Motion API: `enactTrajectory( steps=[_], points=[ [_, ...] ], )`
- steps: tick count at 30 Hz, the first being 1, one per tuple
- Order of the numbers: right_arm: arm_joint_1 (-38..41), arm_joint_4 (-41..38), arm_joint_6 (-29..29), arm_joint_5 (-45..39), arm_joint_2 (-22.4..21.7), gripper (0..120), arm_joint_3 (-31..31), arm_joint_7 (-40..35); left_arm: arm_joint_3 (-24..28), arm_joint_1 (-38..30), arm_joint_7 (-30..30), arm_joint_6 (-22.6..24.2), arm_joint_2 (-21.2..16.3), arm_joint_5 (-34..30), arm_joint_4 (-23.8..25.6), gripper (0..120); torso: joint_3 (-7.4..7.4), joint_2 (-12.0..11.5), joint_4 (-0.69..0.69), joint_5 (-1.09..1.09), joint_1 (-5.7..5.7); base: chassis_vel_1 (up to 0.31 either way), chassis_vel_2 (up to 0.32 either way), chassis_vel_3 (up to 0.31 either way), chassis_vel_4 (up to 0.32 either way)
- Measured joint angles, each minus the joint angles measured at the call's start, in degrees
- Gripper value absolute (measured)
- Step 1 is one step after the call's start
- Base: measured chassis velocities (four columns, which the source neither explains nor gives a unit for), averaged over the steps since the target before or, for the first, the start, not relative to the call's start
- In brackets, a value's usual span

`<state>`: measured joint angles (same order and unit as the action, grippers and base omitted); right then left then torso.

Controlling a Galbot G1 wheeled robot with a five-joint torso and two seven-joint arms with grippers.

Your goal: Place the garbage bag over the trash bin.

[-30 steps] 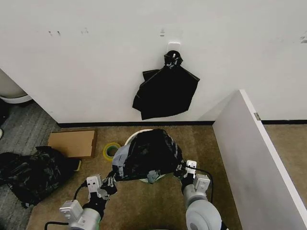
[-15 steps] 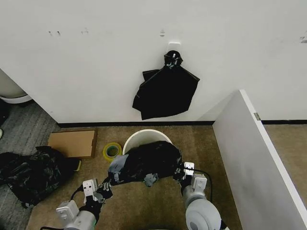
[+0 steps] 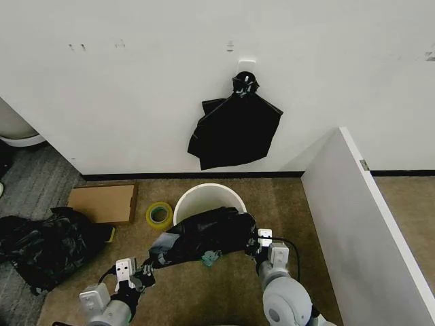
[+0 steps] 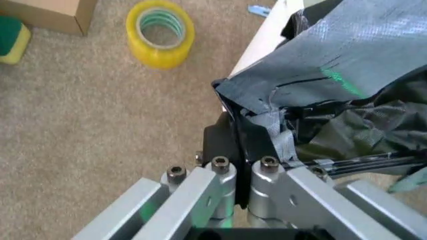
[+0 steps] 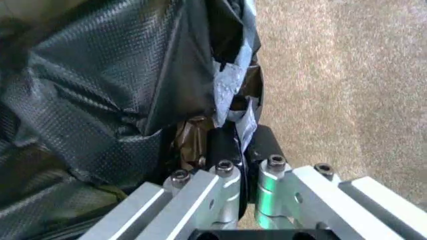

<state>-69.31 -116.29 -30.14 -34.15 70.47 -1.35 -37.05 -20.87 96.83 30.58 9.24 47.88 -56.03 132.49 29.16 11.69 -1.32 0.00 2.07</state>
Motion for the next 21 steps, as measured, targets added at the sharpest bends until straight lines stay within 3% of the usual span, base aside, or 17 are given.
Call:
enactTrajectory(
  steps=[9,21],
  points=[
    [-0.3,-0.1,-1.9,0.2,-0.5,0,0.2,0.0,1.2,-0.1,0.0,0.3,0.0,0.9,0.2,0,0.00,0.0,0.00,0.00,0.00,0.000,0.000,0.000,0.000],
    [2.1,2.6,-2.8,0.4,-0.6,0,1.6,0.5,3.2,-2.9,1.4,1.2,-0.2,0.7,-3.1,0,0.00,0.0,0.00,0.00,0.00,0.000,0.000,0.000,0.000]
  ],
)
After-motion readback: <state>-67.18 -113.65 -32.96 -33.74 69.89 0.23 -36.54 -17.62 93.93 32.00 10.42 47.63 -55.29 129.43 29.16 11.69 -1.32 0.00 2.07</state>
